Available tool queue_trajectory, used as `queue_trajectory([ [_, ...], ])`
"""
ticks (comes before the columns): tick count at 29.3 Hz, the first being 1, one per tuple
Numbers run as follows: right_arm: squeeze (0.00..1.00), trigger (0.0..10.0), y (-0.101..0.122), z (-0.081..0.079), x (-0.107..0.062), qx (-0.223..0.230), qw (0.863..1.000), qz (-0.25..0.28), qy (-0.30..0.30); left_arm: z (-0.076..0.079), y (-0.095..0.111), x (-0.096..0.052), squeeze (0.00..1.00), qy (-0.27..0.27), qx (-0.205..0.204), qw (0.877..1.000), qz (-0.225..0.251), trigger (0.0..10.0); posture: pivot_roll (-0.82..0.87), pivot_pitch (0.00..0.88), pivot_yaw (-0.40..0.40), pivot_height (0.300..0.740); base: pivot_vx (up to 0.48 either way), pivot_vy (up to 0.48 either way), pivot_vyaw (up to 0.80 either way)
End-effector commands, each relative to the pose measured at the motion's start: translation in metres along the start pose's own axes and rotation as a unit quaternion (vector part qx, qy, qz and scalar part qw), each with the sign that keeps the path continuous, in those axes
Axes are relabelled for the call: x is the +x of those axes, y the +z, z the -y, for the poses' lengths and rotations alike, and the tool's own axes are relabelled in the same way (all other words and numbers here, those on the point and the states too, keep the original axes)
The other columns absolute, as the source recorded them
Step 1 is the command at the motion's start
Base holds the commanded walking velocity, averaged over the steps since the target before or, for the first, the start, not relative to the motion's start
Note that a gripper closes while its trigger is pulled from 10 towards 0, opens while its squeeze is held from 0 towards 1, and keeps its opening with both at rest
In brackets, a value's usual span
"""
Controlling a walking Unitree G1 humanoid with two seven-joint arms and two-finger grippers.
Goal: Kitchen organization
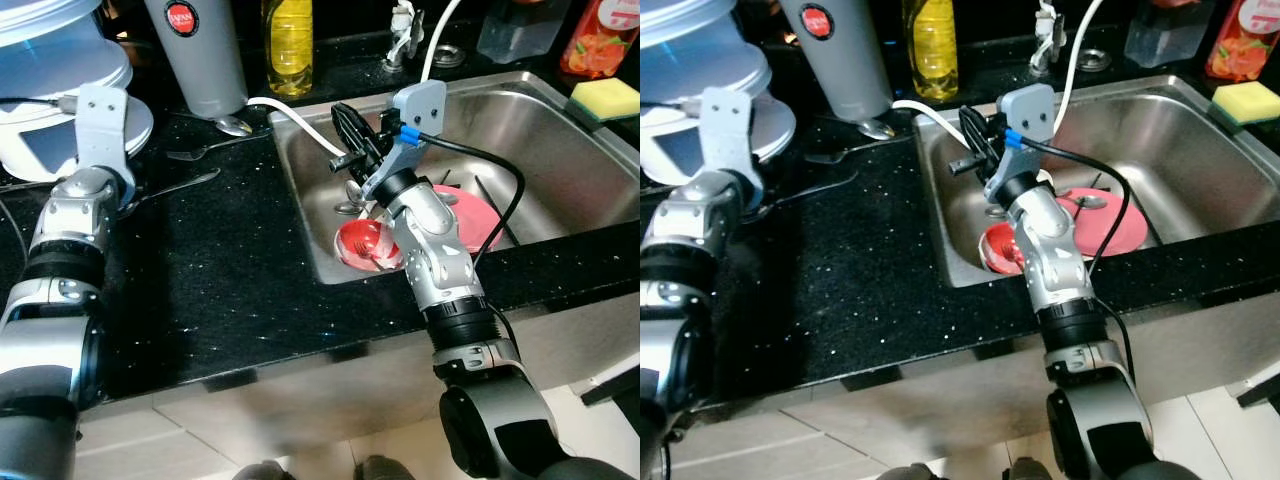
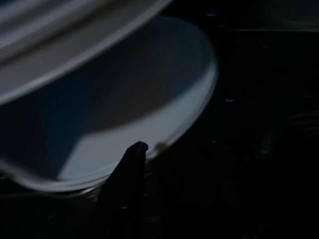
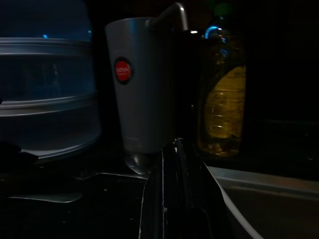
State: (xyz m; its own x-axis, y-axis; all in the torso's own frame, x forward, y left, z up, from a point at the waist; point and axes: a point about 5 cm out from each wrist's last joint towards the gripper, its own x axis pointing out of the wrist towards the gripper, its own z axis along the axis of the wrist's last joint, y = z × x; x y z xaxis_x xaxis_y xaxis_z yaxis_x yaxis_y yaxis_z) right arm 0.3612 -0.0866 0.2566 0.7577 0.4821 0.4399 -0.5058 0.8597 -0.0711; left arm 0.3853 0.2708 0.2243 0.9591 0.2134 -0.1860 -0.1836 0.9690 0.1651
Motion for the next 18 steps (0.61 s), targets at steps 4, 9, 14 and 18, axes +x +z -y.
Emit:
queue_trajectory([
  [4,0.00,10.0,0.003,-0.007,-0.001,0.009,1.000,0.000,0.026,-0.006,-0.001,-0.032,0.00,0.111,-0.011,0.993,0.042,10.0,0.06,0.056,0.080,0.740,0.000,0.000,0.00],
  [9,0.00,10.0,0.001,-0.009,-0.001,0.011,0.999,-0.001,0.030,-0.003,0.001,-0.049,0.00,0.152,-0.029,0.986,0.062,10.0,0.08,0.050,0.084,0.740,0.000,0.000,0.00],
  [14,0.00,10.0,0.000,-0.011,0.000,0.014,0.999,-0.002,0.035,0.003,-0.014,-0.069,0.00,0.181,-0.121,0.976,0.020,10.0,0.08,0.053,0.082,0.740,0.000,0.000,0.00],
  [18,0.00,10.0,-0.003,-0.014,0.000,0.019,0.999,-0.007,0.041,0.001,-0.034,-0.074,0.00,0.187,-0.259,0.947,-0.032,10.0,0.10,0.056,0.072,0.740,0.000,0.000,0.00],
])
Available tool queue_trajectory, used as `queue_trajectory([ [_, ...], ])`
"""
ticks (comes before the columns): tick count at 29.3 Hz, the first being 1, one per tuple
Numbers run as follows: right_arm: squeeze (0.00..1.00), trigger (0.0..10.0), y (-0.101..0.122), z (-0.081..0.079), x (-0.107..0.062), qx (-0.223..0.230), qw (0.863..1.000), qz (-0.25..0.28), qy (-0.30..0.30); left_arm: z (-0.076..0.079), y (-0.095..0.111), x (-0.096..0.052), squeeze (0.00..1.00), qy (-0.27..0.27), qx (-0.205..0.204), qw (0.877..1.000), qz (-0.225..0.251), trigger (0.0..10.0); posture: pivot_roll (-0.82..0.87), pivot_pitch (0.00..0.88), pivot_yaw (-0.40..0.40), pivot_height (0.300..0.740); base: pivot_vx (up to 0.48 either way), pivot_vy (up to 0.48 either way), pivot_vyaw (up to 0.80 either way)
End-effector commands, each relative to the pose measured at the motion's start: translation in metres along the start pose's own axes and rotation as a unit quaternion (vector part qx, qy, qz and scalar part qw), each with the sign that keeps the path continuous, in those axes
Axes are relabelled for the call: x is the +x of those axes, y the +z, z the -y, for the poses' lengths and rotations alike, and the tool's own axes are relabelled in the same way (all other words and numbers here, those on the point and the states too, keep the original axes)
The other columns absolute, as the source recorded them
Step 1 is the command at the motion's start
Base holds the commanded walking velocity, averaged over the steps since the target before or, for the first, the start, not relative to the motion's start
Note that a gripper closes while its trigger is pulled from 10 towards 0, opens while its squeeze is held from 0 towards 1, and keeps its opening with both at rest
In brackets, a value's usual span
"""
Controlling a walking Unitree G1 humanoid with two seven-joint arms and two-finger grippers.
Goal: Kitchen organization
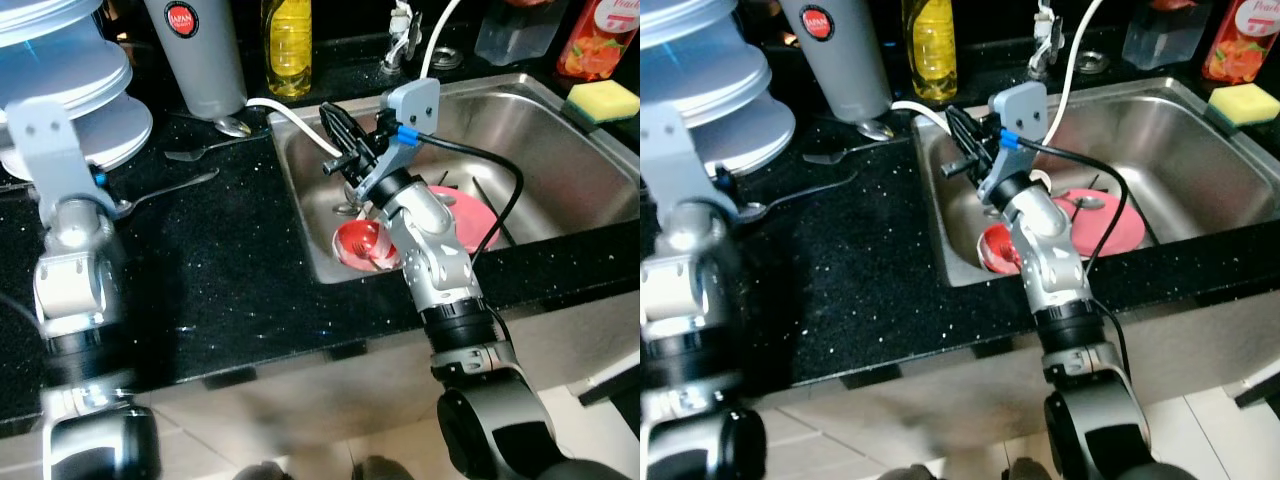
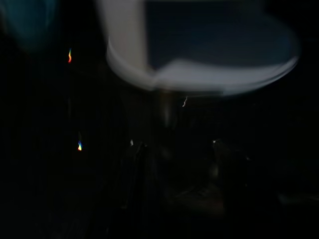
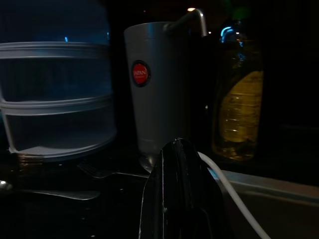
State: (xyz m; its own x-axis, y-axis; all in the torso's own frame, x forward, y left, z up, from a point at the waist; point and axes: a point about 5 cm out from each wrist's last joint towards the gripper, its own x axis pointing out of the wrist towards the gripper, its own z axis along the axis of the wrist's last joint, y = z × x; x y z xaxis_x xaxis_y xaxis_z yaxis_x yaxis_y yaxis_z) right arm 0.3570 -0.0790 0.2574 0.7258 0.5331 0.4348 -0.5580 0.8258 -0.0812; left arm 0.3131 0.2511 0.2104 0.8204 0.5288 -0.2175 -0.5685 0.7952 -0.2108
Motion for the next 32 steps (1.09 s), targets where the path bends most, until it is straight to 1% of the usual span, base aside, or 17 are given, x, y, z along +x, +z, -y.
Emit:
queue_trajectory([
  [1,0.00,10.0,-0.004,-0.005,-0.001,0.010,1.000,-0.006,0.011,-0.010,-0.004,0.000,0.00,0.021,-0.033,0.999,-0.023,10.0,0.10,0.056,0.072,0.740,0.000,0.000,0.00],
  [2,0.00,10.0,-0.004,-0.006,0.000,0.011,1.000,-0.007,0.013,-0.012,-0.007,0.001,0.00,0.023,-0.048,0.998,-0.036,10.0,0.10,0.057,0.070,0.740,0.000,0.000,0.00],
  [7,0.00,10.0,-0.004,-0.006,0.001,0.011,1.000,-0.007,0.015,-0.017,-0.014,0.004,0.00,0.029,-0.076,0.995,-0.066,10.0,0.10,0.057,0.070,0.740,0.000,0.000,0.00],
  [8,0.00,10.0,-0.004,-0.006,0.001,0.011,1.000,-0.006,0.015,-0.016,-0.018,0.005,0.00,0.021,-0.091,0.992,-0.086,10.0,0.09,0.057,0.071,0.740,0.000,0.000,0.00],
  [9,0.00,10.0,-0.004,-0.005,0.001,0.010,1.000,-0.006,0.014,-0.015,-0.022,0.008,0.00,0.000,-0.102,0.989,-0.108,10.0,0.09,0.057,0.073,0.740,0.000,0.000,0.00],
  [10,0.00,10.0,-0.004,-0.005,0.001,0.010,1.000,-0.006,0.014,-0.015,-0.022,0.008,0.00,0.000,-0.102,0.989,-0.108,10.0,0.09,0.057,0.073,0.740,0.000,0.000,0.00],
  [12,0.00,10.0,-0.004,-0.004,0.000,0.009,1.000,-0.006,0.011,-0.013,-0.025,0.011,0.00,-0.037,-0.114,0.984,-0.132,10.0,0.08,0.057,0.074,0.740,0.000,0.000,0.00],
  [13,0.00,10.0,-0.004,-0.004,0.000,0.009,1.000,-0.006,0.011,-0.013,-0.025,0.011,0.00,-0.037,-0.114,0.984,-0.132,10.0,0.08,0.057,0.074,0.740,0.000,0.000,0.00],
  [15,0.00,10.0,-0.003,-0.003,-0.001,0.007,1.000,-0.006,0.010,-0.009,-0.025,0.012,0.00,-0.075,-0.125,0.979,-0.143,10.0,0.08,0.057,0.077,0.740,0.000,0.000,0.00],
  [16,0.00,10.0,-0.003,-0.003,-0.001,0.007,1.000,-0.006,0.010,-0.009,-0.025,0.012,0.00,-0.075,-0.125,0.979,-0.143,10.0,0.08,0.057,0.077,0.740,0.000,0.000,0.00],
  [17,0.00,10.0,-0.003,-0.003,-0.001,0.006,1.000,-0.006,0.008,-0.005,-0.025,0.013,0.00,-0.106,-0.132,0.975,-0.144,10.0,0.08,0.057,0.078,0.740,0.000,0.000,0.00],
  [18,0.00,10.0,-0.003,-0.003,-0.001,0.006,1.000,-0.006,0.008,-0.005,-0.025,0.013,0.00,-0.106,-0.132,0.975,-0.144,10.0,0.08,0.057,0.078,0.740,0.000,0.000,0.00],
  [19,0.00,10.0,-0.002,-0.002,-0.001,0.005,1.000,-0.005,0.007,0.000,-0.025,0.016,0.00,-0.142,-0.140,0.969,-0.145,10.0,0.07,0.058,0.078,0.740,0.000,0.000,0.00],
  [21,0.00,10.0,-0.002,-0.002,-0.001,0.004,1.000,-0.005,0.006,0.001,-0.025,0.018,0.00,-0.147,-0.139,0.968,-0.145,10.0,0.07,0.058,0.078,0.740,0.000,0.000,0.00],
  [22,0.00,10.0,-0.002,-0.002,-0.001,0.004,1.000,-0.005,0.006,0.000,-0.027,0.020,0.00,-0.144,-0.140,0.969,-0.147,3.0,0.07,0.058,0.078,0.740,0.000,0.000,0.00],
  [23,0.00,10.0,-0.001,-0.001,-0.001,0.003,1.000,-0.004,0.005,0.000,-0.028,0.022,0.00,-0.137,-0.138,0.970,-0.148,0.0,0.06,0.060,0.080,0.740,0.000,0.000,0.00],
  [32,0.00,10.0,0.000,0.002,-0.003,0.000,1.000,-0.003,0.000,-0.002,-0.029,0.024,0.00,-0.136,-0.122,0.975,-0.126,0.0,0.05,0.062,0.082,0.740,0.000,0.000,0.00],
])
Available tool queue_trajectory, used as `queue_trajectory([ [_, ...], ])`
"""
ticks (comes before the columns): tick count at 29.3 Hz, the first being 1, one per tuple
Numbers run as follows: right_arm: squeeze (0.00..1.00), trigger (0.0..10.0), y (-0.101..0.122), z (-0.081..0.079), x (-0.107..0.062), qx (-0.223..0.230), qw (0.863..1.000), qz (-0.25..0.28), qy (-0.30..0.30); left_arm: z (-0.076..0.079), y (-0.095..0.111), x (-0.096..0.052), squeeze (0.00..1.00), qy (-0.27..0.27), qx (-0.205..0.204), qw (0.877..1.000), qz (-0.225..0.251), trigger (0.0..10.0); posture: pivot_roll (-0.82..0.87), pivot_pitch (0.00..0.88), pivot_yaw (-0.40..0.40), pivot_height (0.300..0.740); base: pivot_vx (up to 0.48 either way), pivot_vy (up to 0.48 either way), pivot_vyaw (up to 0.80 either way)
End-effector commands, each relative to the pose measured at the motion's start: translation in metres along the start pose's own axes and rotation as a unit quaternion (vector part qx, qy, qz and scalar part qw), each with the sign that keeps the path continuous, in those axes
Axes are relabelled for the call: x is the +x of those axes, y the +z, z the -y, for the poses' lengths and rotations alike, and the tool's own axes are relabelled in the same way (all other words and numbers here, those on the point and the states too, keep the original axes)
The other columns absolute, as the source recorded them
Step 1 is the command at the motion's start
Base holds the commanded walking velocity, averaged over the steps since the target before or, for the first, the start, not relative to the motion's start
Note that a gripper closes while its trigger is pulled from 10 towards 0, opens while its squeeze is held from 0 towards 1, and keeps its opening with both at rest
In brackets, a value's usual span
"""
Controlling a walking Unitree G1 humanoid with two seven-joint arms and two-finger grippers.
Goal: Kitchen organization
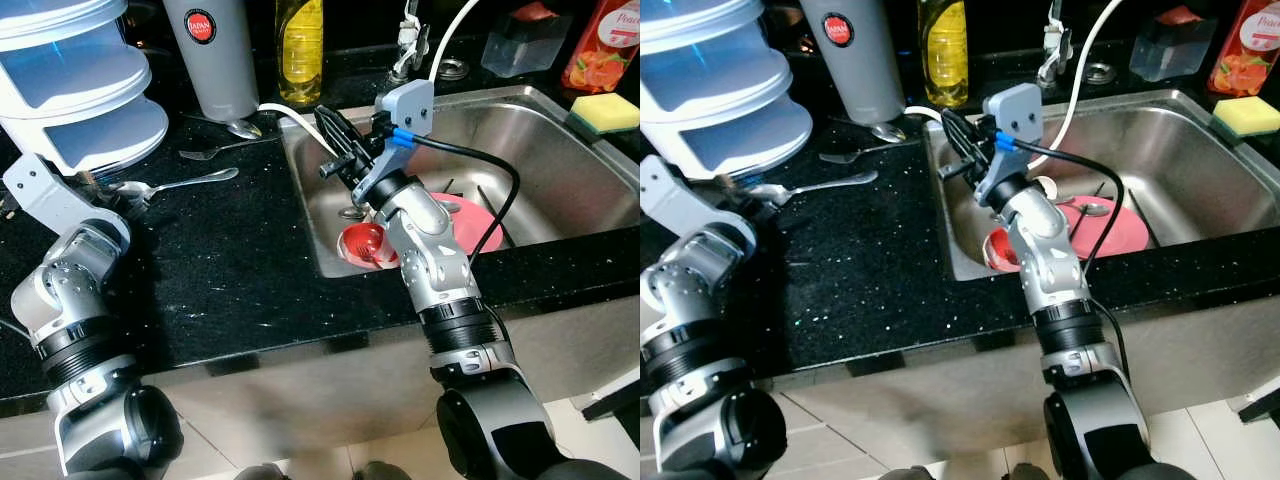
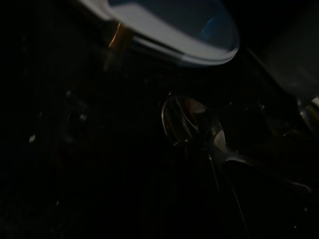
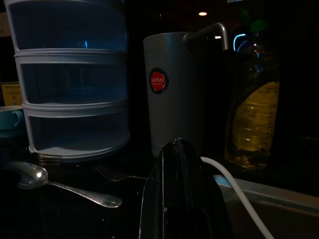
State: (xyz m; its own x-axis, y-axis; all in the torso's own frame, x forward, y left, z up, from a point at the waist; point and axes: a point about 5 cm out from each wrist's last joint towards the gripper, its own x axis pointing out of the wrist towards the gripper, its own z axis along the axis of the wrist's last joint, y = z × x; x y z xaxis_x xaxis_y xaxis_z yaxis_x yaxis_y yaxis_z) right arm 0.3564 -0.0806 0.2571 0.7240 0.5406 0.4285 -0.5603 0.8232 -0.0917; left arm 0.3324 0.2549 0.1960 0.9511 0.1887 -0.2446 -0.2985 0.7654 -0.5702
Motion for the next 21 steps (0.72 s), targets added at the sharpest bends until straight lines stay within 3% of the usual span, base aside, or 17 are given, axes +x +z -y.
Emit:
queue_trajectory([
  [1,0.00,10.0,0.000,0.001,-0.002,0.003,1.000,0.000,-0.004,-0.011,-0.012,0.002,0.00,0.029,0.041,0.998,-0.025,0.0,0.05,0.063,0.082,0.740,0.000,0.000,0.00],
  [5,0.00,10.0,0.000,0.002,-0.002,0.003,1.000,0.000,-0.005,0.001,-0.002,0.000,0.00,-0.012,0.068,0.997,0.026,0.0,0.05,0.063,0.079,0.740,0.000,0.000,0.00],
  [6,0.00,10.0,0.001,0.002,-0.002,0.003,1.000,0.000,-0.005,0.015,0.006,-0.004,0.00,-0.058,0.068,0.994,0.064,0.0,0.05,0.063,0.079,0.740,0.000,0.000,0.00],
  [7,0.00,10.0,0.001,0.002,-0.002,0.003,1.000,0.000,-0.005,0.015,0.006,-0.004,0.00,-0.058,0.068,0.994,0.064,0.0,0.05,0.063,0.079,0.740,0.000,0.000,0.00],
  [8,0.00,10.0,0.001,0.002,-0.002,0.003,1.000,0.000,-0.005,0.034,0.011,-0.008,0.00,-0.123,0.067,0.986,0.086,0.0,0.05,0.063,0.079,0.740,0.000,0.000,0.00],
  [9,0.00,10.0,0.001,0.002,-0.002,0.003,1.000,0.000,-0.005,0.034,0.011,-0.008,0.00,-0.123,0.067,0.986,0.086,0.0,0.05,0.063,0.079,0.740,0.000,0.000,0.00],
  [10,0.00,10.0,0.001,0.002,-0.002,0.003,1.000,0.000,-0.005,0.050,0.012,-0.012,0.00,-0.175,0.067,0.978,0.094,4.9,0.05,0.062,0.070,0.740,0.000,0.000,0.00],
  [12,0.00,10.0,0.001,0.002,-0.002,0.003,1.000,0.000,-0.005,0.050,0.012,-0.012,0.00,-0.175,0.067,0.978,0.094,4.9,0.05,0.062,0.070,0.740,0.000,0.000,0.00],
  [13,0.00,10.0,0.001,0.002,-0.001,0.003,1.000,0.000,-0.004,0.069,0.004,-0.011,0.00,-0.218,0.088,0.969,0.071,10.0,0.05,0.061,0.067,0.740,0.000,0.000,0.00],
  [14,0.00,10.0,0.001,0.002,-0.001,0.003,1.000,0.000,-0.004,0.069,0.004,-0.011,0.00,-0.218,0.088,0.969,0.071,10.0,0.05,0.061,0.067,0.740,0.000,0.000,0.00],
  [15,0.00,10.0,0.001,0.001,0.000,0.003,1.000,0.000,-0.003,0.087,-0.014,-0.007,0.00,-0.254,0.122,0.959,0.021,10.0,0.05,0.061,0.068,0.740,0.000,0.000,0.00],
  [16,0.00,10.0,0.001,0.001,0.000,0.003,1.000,0.000,-0.003,0.087,-0.014,-0.007,0.00,-0.254,0.122,0.959,0.021,10.0,0.05,0.061,0.068,0.740,0.000,0.000,0.00],
  [18,0.00,10.0,0.001,0.001,0.000,0.003,1.000,0.001,-0.003,0.123,-0.053,-0.007,0.00,-0.322,0.164,0.930,-0.063,10.0,0.04,0.063,0.072,0.740,0.000,0.000,0.00],
  [19,0.00,10.0,0.001,0.001,0.000,0.003,1.000,0.001,-0.003,0.123,-0.053,-0.007,0.00,-0.322,0.164,0.930,-0.063,10.0,0.04,0.063,0.072,0.740,0.000,0.000,0.00],
  [20,0.00,10.0,0.002,0.001,0.000,0.002,1.000,0.001,-0.004,0.140,-0.072,-0.011,0.00,-0.359,0.174,0.913,-0.092,10.0,0.03,0.063,0.078,0.740,0.000,0.000,0.00],
  [21,0.00,10.0,0.002,0.001,0.000,0.002,1.000,0.001,-0.004,0.140,-0.072,-0.011,0.00,-0.359,0.174,0.913,-0.092,10.0,0.03,0.063,0.078,0.740,0.000,0.000,0.00],
])
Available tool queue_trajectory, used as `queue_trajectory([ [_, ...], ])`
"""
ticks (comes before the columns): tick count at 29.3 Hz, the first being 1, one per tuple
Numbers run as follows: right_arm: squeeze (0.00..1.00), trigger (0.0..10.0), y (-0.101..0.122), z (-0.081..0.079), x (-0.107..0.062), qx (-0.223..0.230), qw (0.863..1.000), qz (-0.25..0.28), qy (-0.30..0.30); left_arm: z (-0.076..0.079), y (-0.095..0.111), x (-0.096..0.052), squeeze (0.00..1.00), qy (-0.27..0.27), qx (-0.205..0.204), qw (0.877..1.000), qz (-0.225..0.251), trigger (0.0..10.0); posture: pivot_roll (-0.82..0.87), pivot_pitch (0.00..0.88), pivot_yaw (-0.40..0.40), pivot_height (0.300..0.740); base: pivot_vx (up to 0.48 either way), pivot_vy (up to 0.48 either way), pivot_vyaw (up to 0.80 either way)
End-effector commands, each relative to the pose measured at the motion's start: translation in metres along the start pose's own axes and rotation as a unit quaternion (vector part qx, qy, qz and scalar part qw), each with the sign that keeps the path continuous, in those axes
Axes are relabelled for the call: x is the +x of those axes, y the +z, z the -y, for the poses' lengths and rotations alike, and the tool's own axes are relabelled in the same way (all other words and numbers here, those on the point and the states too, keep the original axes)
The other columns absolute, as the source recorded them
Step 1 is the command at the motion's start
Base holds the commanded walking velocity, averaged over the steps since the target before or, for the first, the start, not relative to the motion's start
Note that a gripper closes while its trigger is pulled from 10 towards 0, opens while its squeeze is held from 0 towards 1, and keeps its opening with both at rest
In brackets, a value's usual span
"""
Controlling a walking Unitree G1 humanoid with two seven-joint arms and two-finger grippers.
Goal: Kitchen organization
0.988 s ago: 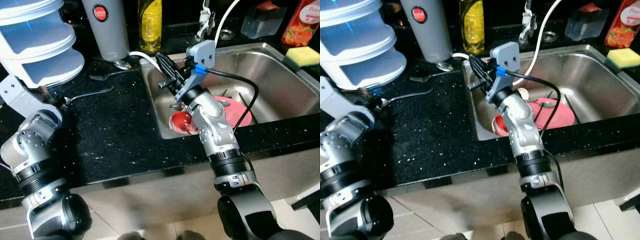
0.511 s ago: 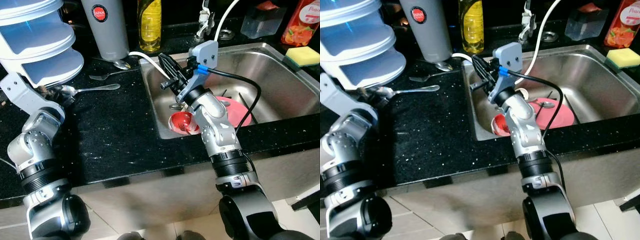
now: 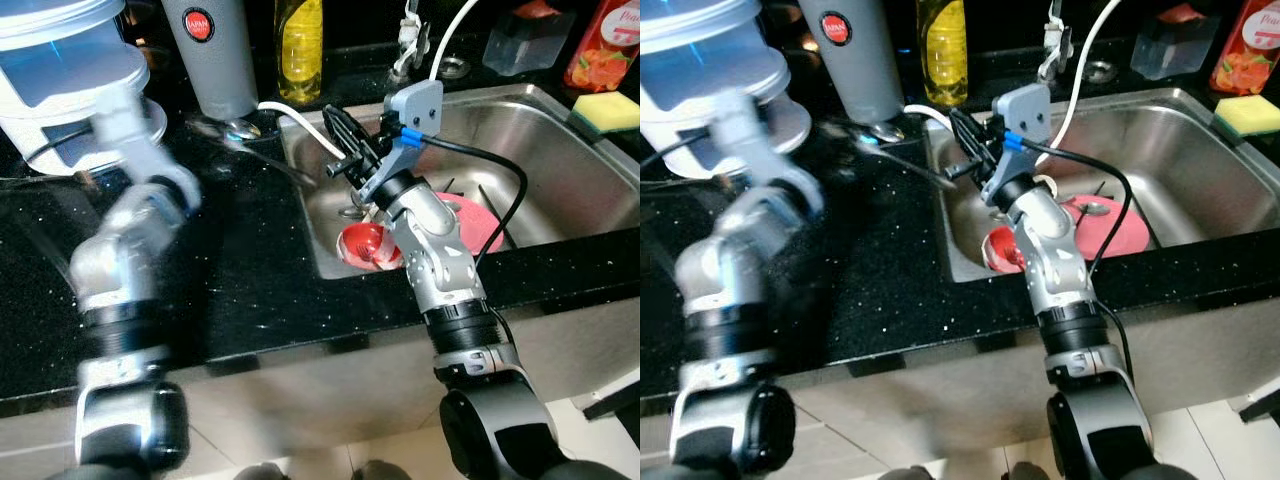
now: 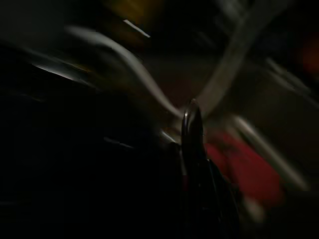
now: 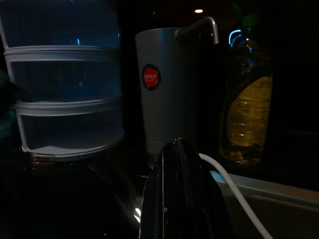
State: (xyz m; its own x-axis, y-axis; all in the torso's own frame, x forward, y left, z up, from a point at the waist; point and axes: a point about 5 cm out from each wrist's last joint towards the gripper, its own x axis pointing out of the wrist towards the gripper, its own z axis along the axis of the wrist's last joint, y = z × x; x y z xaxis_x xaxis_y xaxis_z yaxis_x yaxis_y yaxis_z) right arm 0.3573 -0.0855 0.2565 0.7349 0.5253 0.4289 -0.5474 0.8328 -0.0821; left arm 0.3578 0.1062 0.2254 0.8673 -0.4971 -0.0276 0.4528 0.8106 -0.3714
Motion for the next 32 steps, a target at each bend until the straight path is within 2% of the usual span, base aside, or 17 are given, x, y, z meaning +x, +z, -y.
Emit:
queue_trajectory([
  [1,0.00,10.0,0.002,-0.004,0.001,0.001,1.000,0.002,0.004,0.017,-0.013,0.011,0.00,-0.045,0.012,0.998,-0.030,10.0,0.02,0.063,0.082,0.740,0.000,0.000,0.00],
  [2,0.00,10.0,0.002,-0.004,0.001,0.001,1.000,0.002,0.004,0.017,-0.013,0.011,0.00,-0.045,0.012,0.998,-0.030,10.0,0.02,0.063,0.082,0.740,0.000,0.000,0.00],
  [3,0.00,10.0,0.003,-0.002,-0.001,-0.002,1.000,0.002,-0.002,0.043,-0.038,0.021,0.00,-0.112,0.049,0.990,-0.074,10.0,-0.01,0.064,0.098,0.740,0.000,0.000,0.00],
  [7,0.00,10.0,0.003,0.000,-0.004,-0.005,1.000,0.003,-0.008,0.053,-0.053,0.024,0.00,-0.136,0.089,0.981,-0.104,10.0,-0.01,0.065,0.102,0.740,0.000,0.000,0.00],
  [8,0.00,10.0,0.004,0.002,-0.005,-0.007,1.000,0.002,-0.011,0.051,-0.057,0.025,0.29,-0.130,0.114,0.978,-0.113,10.0,-0.01,0.065,0.104,0.740,0.000,0.000,0.00],
  [9,0.00,10.0,0.004,0.002,-0.005,-0.007,1.000,0.002,-0.011,0.051,-0.057,0.025,0.29,-0.130,0.114,0.978,-0.113,10.0,-0.01,0.065,0.104,0.740,0.000,0.000,0.00],
  [10,0.00,10.0,0.004,0.003,-0.006,-0.007,1.000,0.002,-0.013,0.049,-0.059,0.025,1.00,-0.121,0.132,0.977,-0.117,10.0,-0.01,0.065,0.105,0.740,0.000,0.000,0.00],
  [13,0.00,10.0,0.004,0.003,-0.007,-0.007,1.000,0.002,-0.015,0.044,-0.043,0.023,1.00,-0.118,0.131,0.982,-0.064,10.0,-0.01,0.064,0.100,0.740,0.000,0.000,0.00],
  [14,0.00,10.0,0.003,0.003,-0.006,-0.006,1.000,0.002,-0.014,0.038,-0.033,0.022,0.44,-0.099,0.130,0.986,-0.038,10.0,0.00,0.064,0.096,0.740,0.000,0.000,0.00],
  [15,0.00,10.0,0.003,0.002,-0.005,-0.005,1.000,0.002,-0.012,0.029,-0.023,0.022,0.00,-0.065,0.133,0.989,-0.015,10.0,0.00,0.063,0.091,0.740,0.000,0.000,0.00],
  [17,0.00,10.0,0.003,0.000,-0.004,-0.002,1.000,0.003,-0.008,0.000,-0.003,0.022,0.00,0.024,0.134,0.990,0.015,10.0,0.01,0.065,0.084,0.740,0.000,0.000,0.00],
  [18,0.00,10.0,0.003,0.000,-0.004,-0.002,1.000,0.003,-0.008,0.000,-0.003,0.022,0.00,0.024,0.134,0.990,0.015,10.0,0.01,0.065,0.084,0.740,0.000,0.000,0.00],
  [19,0.00,10.0,0.003,-0.001,-0.002,-0.001,1.000,0.003,-0.004,-0.025,0.011,0.020,0.00,0.097,0.118,0.988,0.032,10.0,0.01,0.065,0.084,0.740,0.000,0.000,0.00],
  [21,0.00,10.0,0.003,-0.001,-0.002,-0.001,1.000,0.003,-0.004,-0.025,0.011,0.020,0.00,0.097,0.118,0.988,0.032,10.0,0.01,0.065,0.084,0.740,0.000,0.000,0.00],
  [25,0.00,10.0,0.003,-0.003,-0.002,0.001,1.000,0.003,-0.001,-0.052,0.023,0.014,0.00,0.174,0.083,0.981,0.034,10.0,0.02,0.068,0.080,0.740,0.000,0.000,0.00],
  [29,0.00,10.0,0.006,-0.005,-0.002,0.003,1.000,0.005,0.001,-0.088,0.030,0.007,0.00,0.272,0.001,0.962,0.023,10.0,0.00,0.092,0.084,0.740,0.000,0.000,0.00],
  [32,0.00,10.0,0.008,-0.005,-0.004,0.002,1.000,0.006,0.000,-0.095,0.032,0.006,0.00,0.296,-0.036,0.954,0.030,10.0,-0.01,0.099,0.086,0.740,0.000,0.000,0.00],
])
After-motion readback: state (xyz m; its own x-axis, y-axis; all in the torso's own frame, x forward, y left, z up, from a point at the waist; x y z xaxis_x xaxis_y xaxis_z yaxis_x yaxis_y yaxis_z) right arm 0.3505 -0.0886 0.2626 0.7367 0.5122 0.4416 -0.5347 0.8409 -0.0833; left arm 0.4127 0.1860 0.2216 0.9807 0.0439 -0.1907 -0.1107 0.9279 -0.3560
